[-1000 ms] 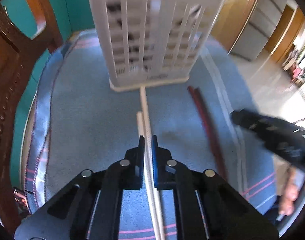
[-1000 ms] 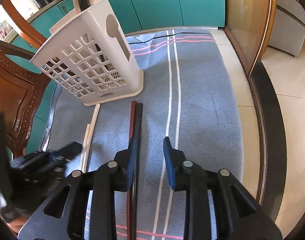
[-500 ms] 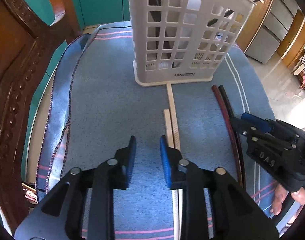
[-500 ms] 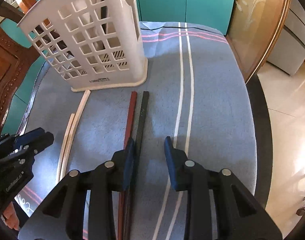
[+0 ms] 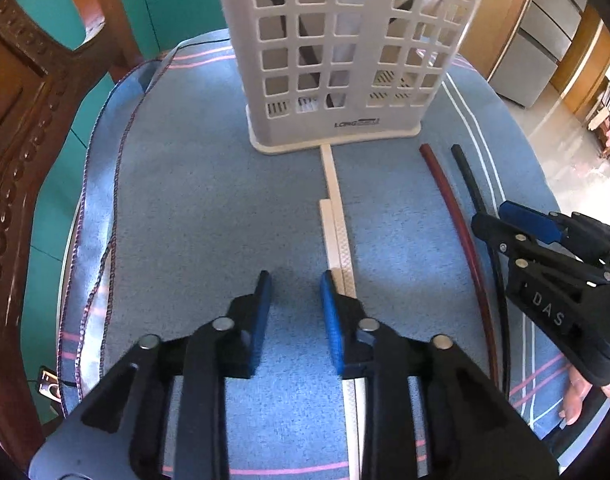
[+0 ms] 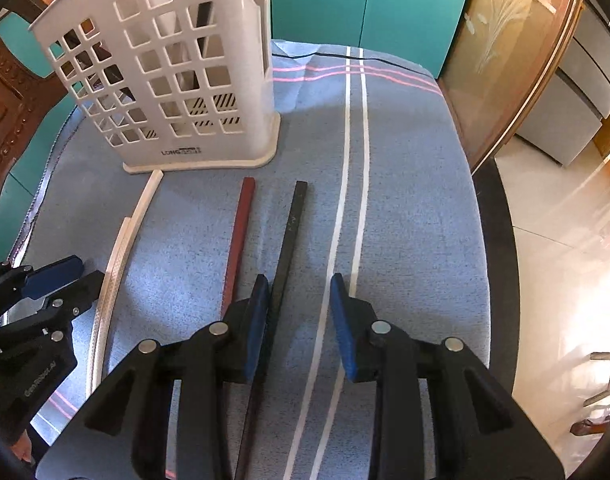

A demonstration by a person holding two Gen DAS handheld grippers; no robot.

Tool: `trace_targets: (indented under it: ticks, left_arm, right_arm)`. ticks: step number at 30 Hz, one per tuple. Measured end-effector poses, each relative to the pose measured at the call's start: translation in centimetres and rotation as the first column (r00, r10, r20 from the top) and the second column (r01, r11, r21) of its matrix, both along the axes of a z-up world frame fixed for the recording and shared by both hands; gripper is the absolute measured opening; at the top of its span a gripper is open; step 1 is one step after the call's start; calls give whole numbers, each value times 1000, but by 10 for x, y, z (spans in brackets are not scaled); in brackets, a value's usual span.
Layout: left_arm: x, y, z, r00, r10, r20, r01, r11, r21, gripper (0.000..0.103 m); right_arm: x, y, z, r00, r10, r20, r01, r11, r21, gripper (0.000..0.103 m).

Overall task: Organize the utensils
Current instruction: 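Close left tool on light wooden chopstick while right tool closes on black chopstick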

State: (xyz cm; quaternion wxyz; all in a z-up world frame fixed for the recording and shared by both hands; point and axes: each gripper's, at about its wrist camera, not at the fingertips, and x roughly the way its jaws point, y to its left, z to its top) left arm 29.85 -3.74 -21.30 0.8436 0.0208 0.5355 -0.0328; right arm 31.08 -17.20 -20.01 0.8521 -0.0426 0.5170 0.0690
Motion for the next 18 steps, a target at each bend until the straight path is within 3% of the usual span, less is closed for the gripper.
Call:
trace_targets:
  ticks: [7,10,15,18]
  left_arm:
    - [5,14,1,998,61,-2,-61,998,-4,26]
    - [4,15,6,1000,29,8,-28,997,-75,26]
    - [1,-2,5,999,-29,17,30,999,-31,26]
    - [3,-1,6,1000,-20,11,21,999,-42,26]
  right_arm:
    - [-5,1,1,1000,3,-2,-3,1000,6,33]
    - [-2,0,0,1000,4,-3,-4,1000,7,33]
    - [0,-1,-1,1000,3,-3,-3,1000,0,34]
    - [0,0,-1,1000,5,-3,-5,1000,1,34]
